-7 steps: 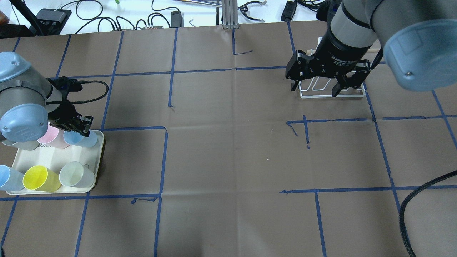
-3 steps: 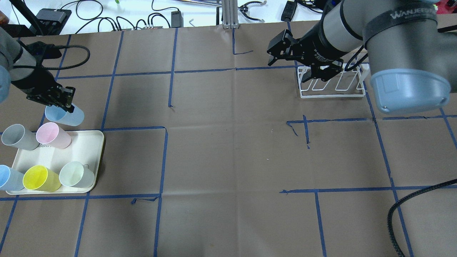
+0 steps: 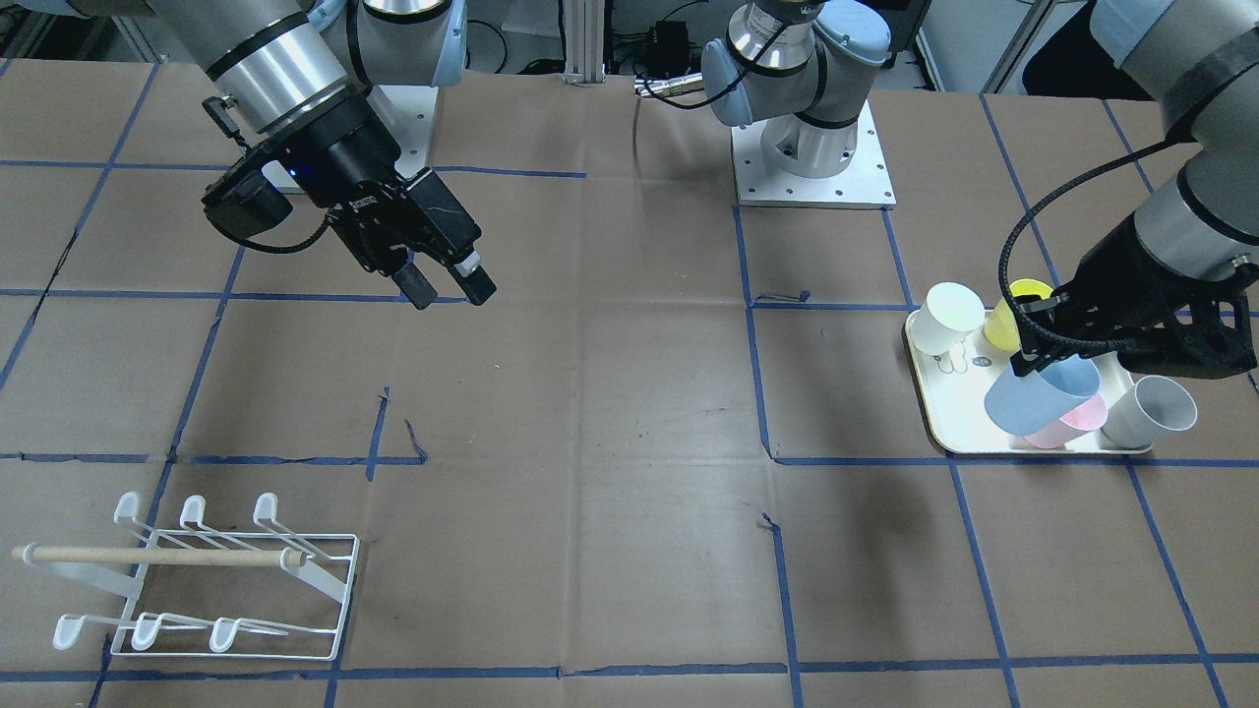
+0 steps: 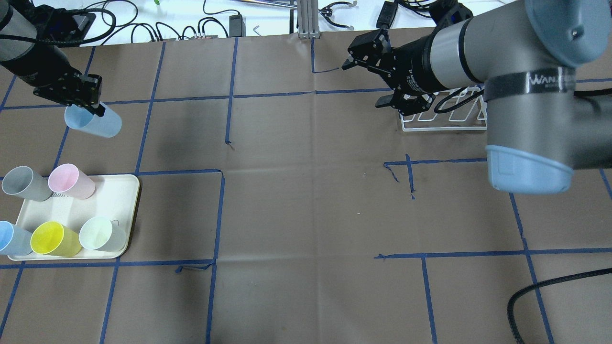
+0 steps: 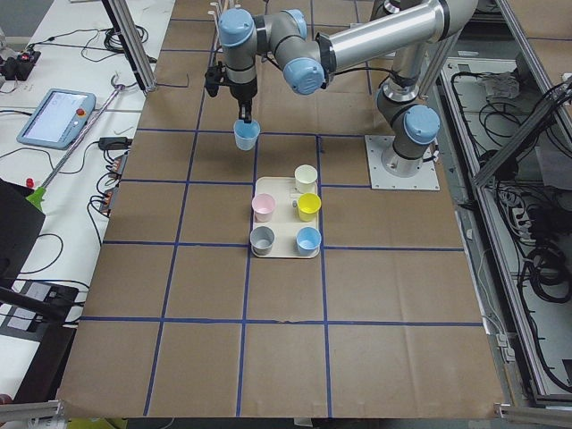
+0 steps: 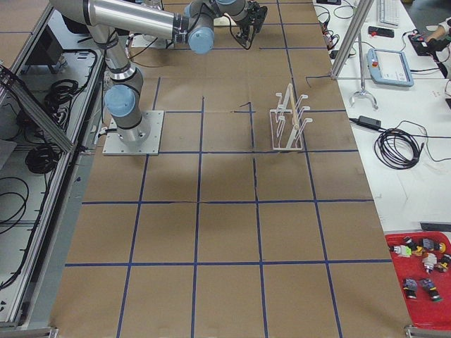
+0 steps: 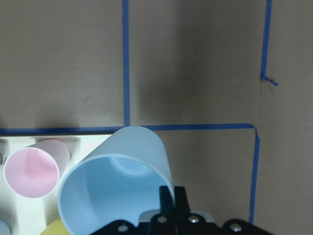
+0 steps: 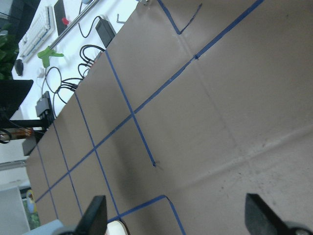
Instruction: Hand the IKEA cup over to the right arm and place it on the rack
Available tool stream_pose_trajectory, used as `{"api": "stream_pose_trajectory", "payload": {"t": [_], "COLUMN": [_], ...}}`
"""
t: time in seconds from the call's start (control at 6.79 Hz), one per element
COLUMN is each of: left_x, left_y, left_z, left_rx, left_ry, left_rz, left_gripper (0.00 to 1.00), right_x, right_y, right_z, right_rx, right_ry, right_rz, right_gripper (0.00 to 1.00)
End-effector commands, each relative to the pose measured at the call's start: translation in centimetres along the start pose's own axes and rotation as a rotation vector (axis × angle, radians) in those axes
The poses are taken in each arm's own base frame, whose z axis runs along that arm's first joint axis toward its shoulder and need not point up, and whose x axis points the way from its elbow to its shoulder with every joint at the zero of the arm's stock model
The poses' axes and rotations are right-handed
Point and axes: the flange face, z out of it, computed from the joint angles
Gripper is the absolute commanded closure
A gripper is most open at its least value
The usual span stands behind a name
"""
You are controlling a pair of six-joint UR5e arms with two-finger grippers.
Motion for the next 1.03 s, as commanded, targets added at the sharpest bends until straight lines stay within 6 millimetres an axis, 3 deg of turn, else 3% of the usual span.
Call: {"api": "stream_pose_trajectory", "payload": {"t": [0.0,0.29,0.44,0.74,0.88], "left_x": [2.9,5.2,7.8,10.8,11.8], "left_y": [-1.9,-3.8,-4.2,-2.6,-0.5], "left_z": [-0.3,-1.9,-1.9,1.9,4.5], "left_rx": [0.198,0.412,0.517,0.711,0.781], "left_ry": [0.167,0.272,0.287,0.381,0.459], "left_rz": [0.057,0.141,0.228,0.357,0.410], "left_gripper": [1.00,1.00,1.00,1.00,1.00], "right_x": [2.4,3.8,3.8,4.1,4.2], "right_y": [2.9,4.9,4.6,4.4,4.4], "right_z": [0.3,0.1,0.1,0.6,0.7], "right_rx": [0.071,0.104,0.117,0.113,0.116], "right_ry": [-0.195,-0.318,-0.320,-0.310,-0.306], "right_rz": [0.105,0.310,0.312,0.314,0.318], "right_gripper": [0.00,0.00,0.00,0.00,0.00]}}
